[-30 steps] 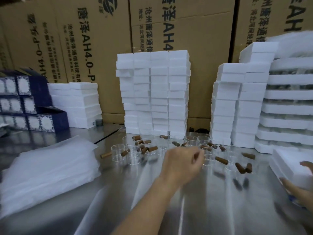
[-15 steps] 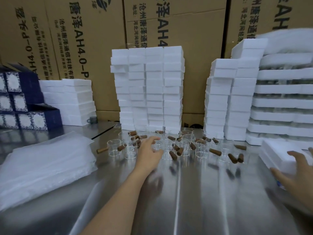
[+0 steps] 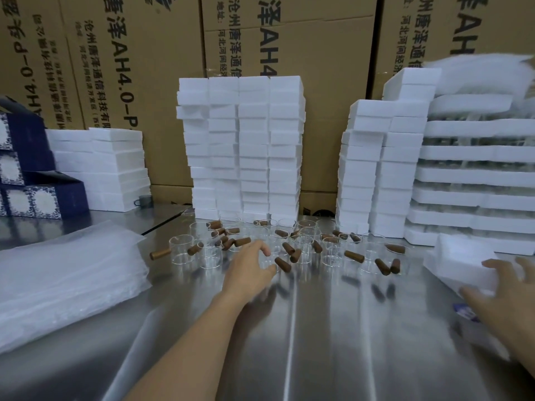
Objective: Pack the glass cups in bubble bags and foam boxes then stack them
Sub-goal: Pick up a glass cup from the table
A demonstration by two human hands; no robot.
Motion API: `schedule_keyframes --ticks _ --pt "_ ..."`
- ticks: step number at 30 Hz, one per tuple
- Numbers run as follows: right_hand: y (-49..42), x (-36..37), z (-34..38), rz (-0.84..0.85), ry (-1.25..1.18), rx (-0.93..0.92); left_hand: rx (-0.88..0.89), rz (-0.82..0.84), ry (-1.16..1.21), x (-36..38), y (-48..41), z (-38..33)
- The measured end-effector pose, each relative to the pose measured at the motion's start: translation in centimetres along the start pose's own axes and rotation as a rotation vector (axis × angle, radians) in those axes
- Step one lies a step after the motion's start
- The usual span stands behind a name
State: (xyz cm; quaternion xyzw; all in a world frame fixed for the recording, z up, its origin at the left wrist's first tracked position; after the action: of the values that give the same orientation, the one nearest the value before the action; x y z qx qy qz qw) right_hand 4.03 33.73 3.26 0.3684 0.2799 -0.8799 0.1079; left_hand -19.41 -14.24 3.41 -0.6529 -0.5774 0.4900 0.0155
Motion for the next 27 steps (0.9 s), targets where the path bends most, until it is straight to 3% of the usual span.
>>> schedule_keyframes --ticks 6,10,14,17,20,23,27 --pt "1.8 -0.6 2.1 0.130 -0.062 0.038 -0.066 -0.059 0.083 -0.7 0.3 0.2" --pt "1.9 -2.2 3.4 -0.014 -0.082 -0.017 0.046 -0.211 0.113 -3.1 -0.2 -2.5" --pt "3.8 -4.1 7.4 -0.096 -0.214 -0.243 0.172 -0.264 0.133 -3.5 -0.4 -7.0" --pt "7.5 -3.9 11.7 0.111 -0.321 -0.410 0.245 -0.179 0.184 -1.6 0.0 -10.2" --pt "12.2 -2.0 15.0 0.352 -0.226 -0.514 0.337 -0.058 0.175 1.0 0.9 -12.9" --pt "14.9 -0.1 16.4 0.424 -0.142 -0.579 0.416 -0.004 0.139 2.4 1.9 -14.6" --pt "15.3 0.8 16.5 0.519 -0.247 -0.562 0.436 0.007 0.131 2.7 2.5 -15.2"
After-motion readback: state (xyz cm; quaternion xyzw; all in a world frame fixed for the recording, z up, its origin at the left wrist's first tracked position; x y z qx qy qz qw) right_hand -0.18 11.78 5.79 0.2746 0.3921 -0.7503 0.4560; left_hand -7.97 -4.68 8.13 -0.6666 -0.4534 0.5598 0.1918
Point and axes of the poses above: each hand's wrist, its own y-axis away from the middle knuckle, its own x-axis out of the palm, z = x × y, the point moved 9 cm from there along -y, towards the middle knuckle, and after that the axes turned 15 degrees about x, right-handed, at the moved point
